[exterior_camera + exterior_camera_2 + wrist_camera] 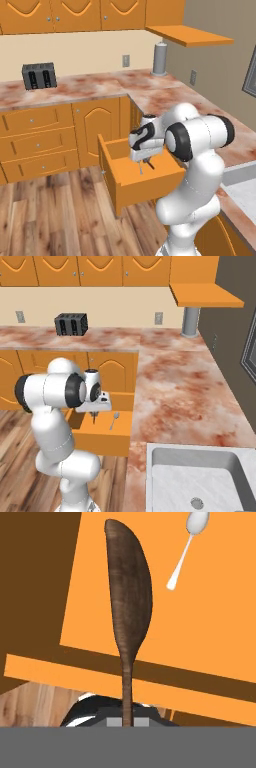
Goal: Organize the utensils by type. Pick up the wooden spoons from the counter and place them in the open cabinet. Then pick up the metallic utensils from the counter and place them in the open drawer.
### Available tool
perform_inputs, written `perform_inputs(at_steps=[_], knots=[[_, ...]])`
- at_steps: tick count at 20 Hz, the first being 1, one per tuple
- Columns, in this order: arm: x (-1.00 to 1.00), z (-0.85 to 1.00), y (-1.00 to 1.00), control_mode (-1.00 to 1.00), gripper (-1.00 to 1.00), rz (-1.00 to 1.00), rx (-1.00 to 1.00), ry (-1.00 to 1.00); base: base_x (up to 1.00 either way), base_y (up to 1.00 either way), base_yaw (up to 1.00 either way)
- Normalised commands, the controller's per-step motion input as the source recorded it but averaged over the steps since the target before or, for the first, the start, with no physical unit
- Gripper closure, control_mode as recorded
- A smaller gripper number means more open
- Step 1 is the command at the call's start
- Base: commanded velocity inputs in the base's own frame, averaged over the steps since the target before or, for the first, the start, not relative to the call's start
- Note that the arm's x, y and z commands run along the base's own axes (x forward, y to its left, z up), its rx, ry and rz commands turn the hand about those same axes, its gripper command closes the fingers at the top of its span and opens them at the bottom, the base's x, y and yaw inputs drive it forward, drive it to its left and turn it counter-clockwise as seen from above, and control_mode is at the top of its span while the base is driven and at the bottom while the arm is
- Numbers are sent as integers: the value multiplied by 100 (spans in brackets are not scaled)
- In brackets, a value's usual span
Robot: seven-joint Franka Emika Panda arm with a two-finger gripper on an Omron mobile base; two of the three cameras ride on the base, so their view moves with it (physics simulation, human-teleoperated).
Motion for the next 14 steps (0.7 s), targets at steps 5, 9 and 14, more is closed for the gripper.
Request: perform_inputs(at_steps=[5, 9, 14], knots=[[24, -57, 11, -100, 100, 0, 0, -4, 0, 0, 0], [25, -55, 14, -100, 100, 0, 0, -10, 0, 0, 0], [21, -26, 4, -100, 100, 0, 1, -15, 0, 0, 0]])
